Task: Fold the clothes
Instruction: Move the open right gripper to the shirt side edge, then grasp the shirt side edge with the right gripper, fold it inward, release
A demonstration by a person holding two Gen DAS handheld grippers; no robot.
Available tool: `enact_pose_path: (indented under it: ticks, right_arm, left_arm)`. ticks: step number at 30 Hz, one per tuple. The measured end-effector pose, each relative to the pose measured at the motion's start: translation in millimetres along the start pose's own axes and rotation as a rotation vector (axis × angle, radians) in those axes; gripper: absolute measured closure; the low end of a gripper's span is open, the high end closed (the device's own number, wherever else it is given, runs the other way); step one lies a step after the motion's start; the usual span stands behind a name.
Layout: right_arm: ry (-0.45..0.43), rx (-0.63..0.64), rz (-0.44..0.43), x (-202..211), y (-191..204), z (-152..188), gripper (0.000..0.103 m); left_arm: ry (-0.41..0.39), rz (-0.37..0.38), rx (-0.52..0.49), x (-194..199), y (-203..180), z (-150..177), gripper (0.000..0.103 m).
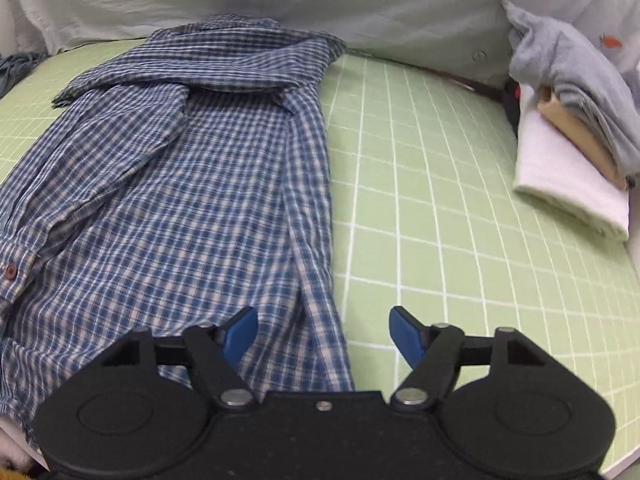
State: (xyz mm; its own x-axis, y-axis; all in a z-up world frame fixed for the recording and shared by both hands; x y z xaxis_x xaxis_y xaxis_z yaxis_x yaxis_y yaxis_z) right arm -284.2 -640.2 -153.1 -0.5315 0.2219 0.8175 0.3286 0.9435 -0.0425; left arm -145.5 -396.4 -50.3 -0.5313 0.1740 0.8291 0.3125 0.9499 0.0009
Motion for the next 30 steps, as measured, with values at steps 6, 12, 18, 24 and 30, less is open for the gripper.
enact_pose_path:
  ticks: [6, 12, 18, 24, 30]
  right_arm:
    - [0.037, -0.091, -0.088, -5.0, -17.1, 12.3, 0.068]
    - [-0.019, -0.165, -0.081, 17.8, -15.5, 14.9, 0.101]
    - [-0.106, -0.184, -0.084, 50.5, 24.6, 0.4, 0.101]
    - [-0.145, -0.101, -0.188, 58.2, 101.0, -20.9, 0.101]
    - [-0.057, -0.109, -0.256, 20.1, 165.0, -15.8, 0.100]
  left_arm:
    - [0.033, -0.008, 0.041, 5.1, 11.2, 22.9, 0.012]
    - [0.014, 0.049, -0.001, 3.3, 23.4, 19.8, 0.012]
    - [0.021, 0.086, -0.012, 4.8, 62.2, 23.5, 0.012]
    - [0.020, 0.104, -0.007, 3.3, 108.7, 22.9, 0.012]
    - [0.042, 0.088, -0.026, 0.0, 151.7, 28.9, 0.012]
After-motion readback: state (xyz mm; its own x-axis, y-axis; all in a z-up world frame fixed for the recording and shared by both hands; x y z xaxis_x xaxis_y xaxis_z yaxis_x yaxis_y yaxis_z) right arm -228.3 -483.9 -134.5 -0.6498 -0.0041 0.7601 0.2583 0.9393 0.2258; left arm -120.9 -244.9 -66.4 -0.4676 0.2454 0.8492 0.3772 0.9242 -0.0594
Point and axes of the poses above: each gripper's, at about its wrist camera, not at the fingertips, and x roughly against the way its jaws point, y to its left, z to its underside, the point moved 2 cm from there along -x, roughly the way its jaws point, and after that the axes turned 7 degrees about -z, right-handed, at the moved point
